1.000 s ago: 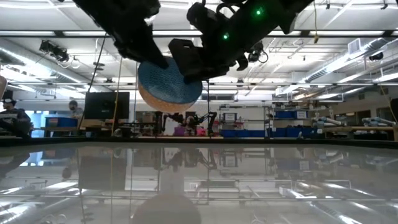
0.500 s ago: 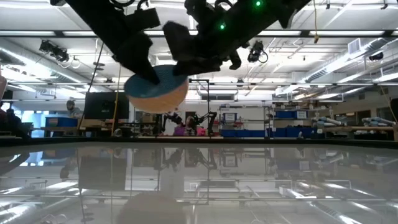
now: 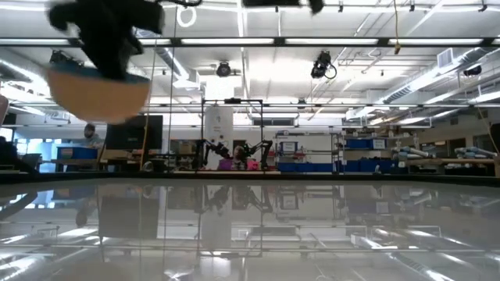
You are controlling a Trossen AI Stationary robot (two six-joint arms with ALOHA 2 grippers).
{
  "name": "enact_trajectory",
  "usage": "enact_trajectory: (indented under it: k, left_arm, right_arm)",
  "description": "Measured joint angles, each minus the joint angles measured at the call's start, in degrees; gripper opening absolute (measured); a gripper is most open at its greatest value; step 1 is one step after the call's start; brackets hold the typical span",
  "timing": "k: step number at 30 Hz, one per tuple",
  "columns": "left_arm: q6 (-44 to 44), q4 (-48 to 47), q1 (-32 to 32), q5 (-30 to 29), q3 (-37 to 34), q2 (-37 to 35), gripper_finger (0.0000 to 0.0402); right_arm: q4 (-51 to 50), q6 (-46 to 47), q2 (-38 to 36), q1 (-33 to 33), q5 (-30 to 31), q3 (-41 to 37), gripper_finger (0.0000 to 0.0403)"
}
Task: Nest bowls inside each other
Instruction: Stack the blue bowl on top of the white bowl
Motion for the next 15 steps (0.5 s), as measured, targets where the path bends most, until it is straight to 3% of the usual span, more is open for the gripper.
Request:
enact_trajectory:
  k: [4, 9, 15]
  left_arm:
    - [-5.8, -12.4, -4.2, 10.0, 6.4, -0.3, 0.0019]
    - [-15.4, -22.7, -11.7, 12.7, 13.1, -0.7, 0.0014]
    - [-26.3, -18.5, -22.4, 15.3, 10.5, -2.5, 0.0012]
  right_arm:
    - [-4.8, -0.1, -3.2, 1.6, 5.4, 0.0, 0.0208]
    - [-8.6, 1.8, -3.3, 1.5, 6.8, 0.0, 0.0208]
    - [-9.5, 2.0, -1.9, 0.8, 6.0, -0.1, 0.0208]
